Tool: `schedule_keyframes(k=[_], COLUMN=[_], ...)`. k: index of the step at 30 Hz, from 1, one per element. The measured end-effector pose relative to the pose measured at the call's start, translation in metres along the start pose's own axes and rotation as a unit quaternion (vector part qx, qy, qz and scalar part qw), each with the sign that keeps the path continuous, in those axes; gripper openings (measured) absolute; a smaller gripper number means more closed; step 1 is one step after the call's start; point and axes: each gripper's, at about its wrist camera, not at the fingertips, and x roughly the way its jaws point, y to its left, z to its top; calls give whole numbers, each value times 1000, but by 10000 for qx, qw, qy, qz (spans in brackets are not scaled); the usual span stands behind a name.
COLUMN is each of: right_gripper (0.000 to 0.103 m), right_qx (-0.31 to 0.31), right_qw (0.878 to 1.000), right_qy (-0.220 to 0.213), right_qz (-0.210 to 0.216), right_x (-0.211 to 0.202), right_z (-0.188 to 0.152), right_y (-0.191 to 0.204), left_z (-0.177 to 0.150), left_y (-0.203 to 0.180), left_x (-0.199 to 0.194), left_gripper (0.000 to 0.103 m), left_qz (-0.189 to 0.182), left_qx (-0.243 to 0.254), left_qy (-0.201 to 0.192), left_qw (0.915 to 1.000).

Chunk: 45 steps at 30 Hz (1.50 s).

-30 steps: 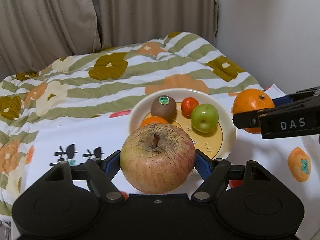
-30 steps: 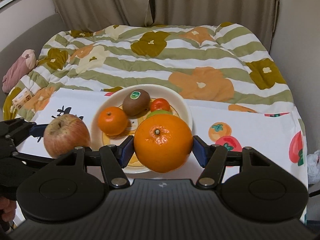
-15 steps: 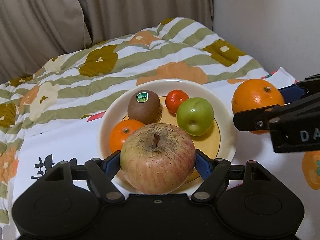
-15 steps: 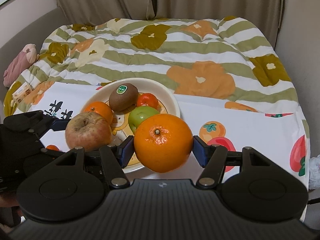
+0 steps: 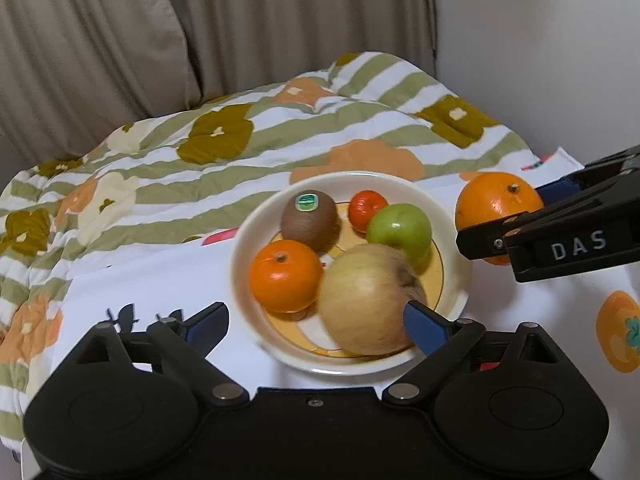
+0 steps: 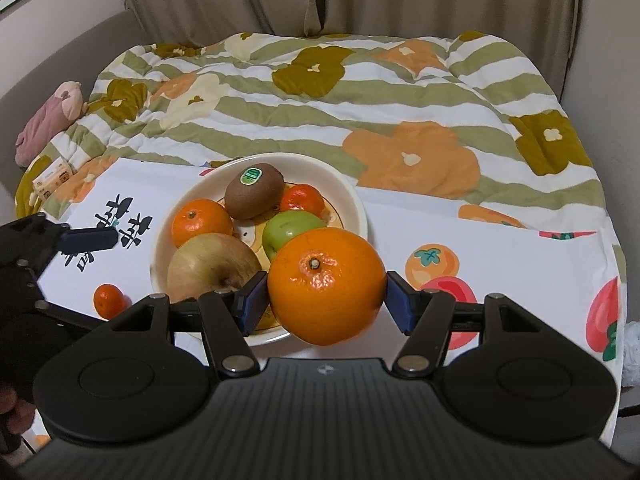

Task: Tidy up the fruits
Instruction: 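Carry the red apple and orange over the duck bowl and open both tools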

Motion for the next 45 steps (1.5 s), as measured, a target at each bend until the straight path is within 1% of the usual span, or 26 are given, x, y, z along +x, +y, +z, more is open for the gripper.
schedule_keyframes(k=[7, 13, 16, 21, 27, 34, 36, 38, 39, 41, 45], right_gripper=[77, 77, 77, 77, 77, 78, 81, 94, 96, 96, 96], right_qx=[-189, -466, -618, -728, -845, -1059, -1100, -1226, -1283, -1338, -1205], right_qw=[9997, 9983, 9972, 9962, 9950, 9926, 9915, 9897, 9891, 9883, 9902], right_qy=[-82, -259, -317, -298, -243, -194, -325, -430, -479, -524, -437], right_qz=[132, 228, 286, 386, 477, 553, 615, 601, 538, 511, 553], right_x=[5, 12, 21, 45, 71, 87, 84, 79, 76, 71, 64], right_z=[13, 34, 43, 54, 58, 52, 48, 46, 44, 41, 36], right_y=[13, 26, 33, 44, 54, 57, 57, 59, 59, 60, 54], left_z=[-5, -10, -13, -19, -24, -25, -25, -25, -25, -25, -26], left_y=[13, 25, 30, 38, 45, 47, 47, 46, 46, 46, 42], left_x=[-14, -25, -27, -31, -30, -26, -25, -23, -23, -23, -26], left_gripper=[97, 97, 97, 97, 97, 97, 98, 97, 98, 98, 97], left_qz=[142, 267, 344, 470, 597, 651, 646, 653, 651, 638, 635], left_qx=[-241, -455, -528, -650, -756, -860, -876, -875, -879, -891, -915], left_qy=[-33, -97, -79, -48, 19, 72, 86, 99, 104, 109, 123], left_qw=[9996, 9986, 9980, 9968, 9953, 9941, 9940, 9940, 9939, 9939, 9937])
